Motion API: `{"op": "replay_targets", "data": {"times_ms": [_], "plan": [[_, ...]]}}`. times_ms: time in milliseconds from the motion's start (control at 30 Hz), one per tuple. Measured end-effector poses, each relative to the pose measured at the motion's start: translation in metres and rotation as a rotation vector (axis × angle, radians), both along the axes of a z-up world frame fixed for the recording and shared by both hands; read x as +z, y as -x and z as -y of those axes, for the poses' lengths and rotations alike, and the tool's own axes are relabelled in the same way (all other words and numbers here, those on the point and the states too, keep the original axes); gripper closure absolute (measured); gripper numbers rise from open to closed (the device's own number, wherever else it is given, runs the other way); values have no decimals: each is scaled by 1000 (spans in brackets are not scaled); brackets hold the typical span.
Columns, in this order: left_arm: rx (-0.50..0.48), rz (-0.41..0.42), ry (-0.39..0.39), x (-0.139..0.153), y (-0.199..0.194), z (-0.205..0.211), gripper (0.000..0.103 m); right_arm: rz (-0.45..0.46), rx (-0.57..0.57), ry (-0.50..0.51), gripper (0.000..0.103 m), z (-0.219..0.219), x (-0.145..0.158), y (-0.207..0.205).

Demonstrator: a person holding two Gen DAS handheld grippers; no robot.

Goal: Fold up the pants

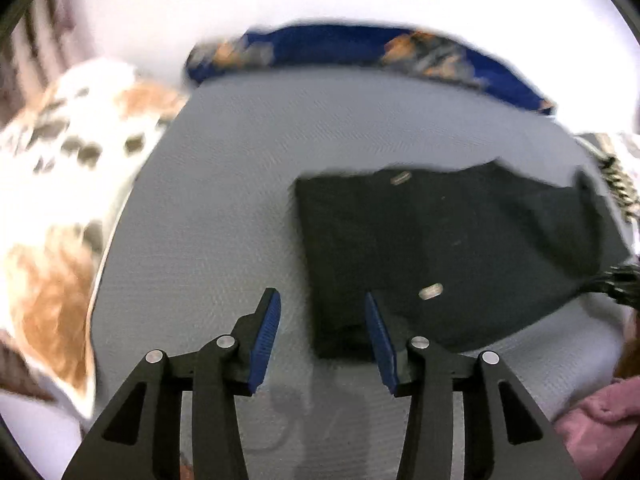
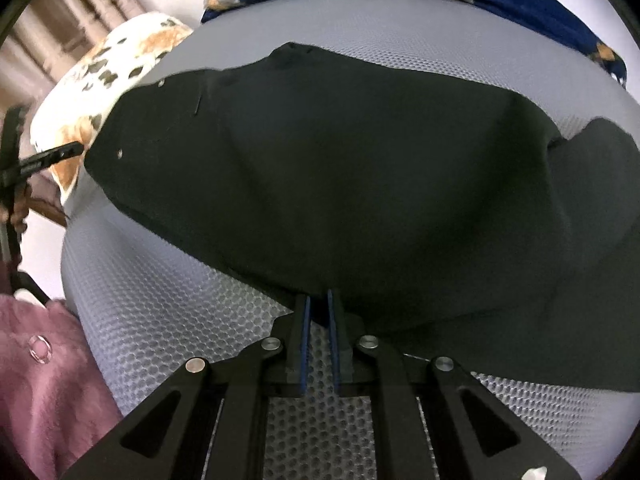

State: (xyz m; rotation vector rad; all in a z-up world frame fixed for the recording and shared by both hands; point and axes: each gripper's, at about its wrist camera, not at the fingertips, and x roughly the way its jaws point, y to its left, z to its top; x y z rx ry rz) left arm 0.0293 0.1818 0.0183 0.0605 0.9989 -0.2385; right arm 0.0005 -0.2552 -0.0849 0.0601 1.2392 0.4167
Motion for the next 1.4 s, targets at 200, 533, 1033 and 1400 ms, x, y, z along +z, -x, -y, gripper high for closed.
{"op": "replay_targets", "data": {"times_ms": [200,533,1033,1400], "plan": [[-344,64,95,11,6,106,58,20,-26,-30,92,1,10,-3],[-814,2,81,-28,18,288,58,67,-81,-94,93,13,29,-12],[-878,-33,-14,-54,33,325,58,-12,-238,-87,73,68,9,7],[-866,-33,12,-50,28,335,58,17,-293,-187,86,65,9,-12]]}}
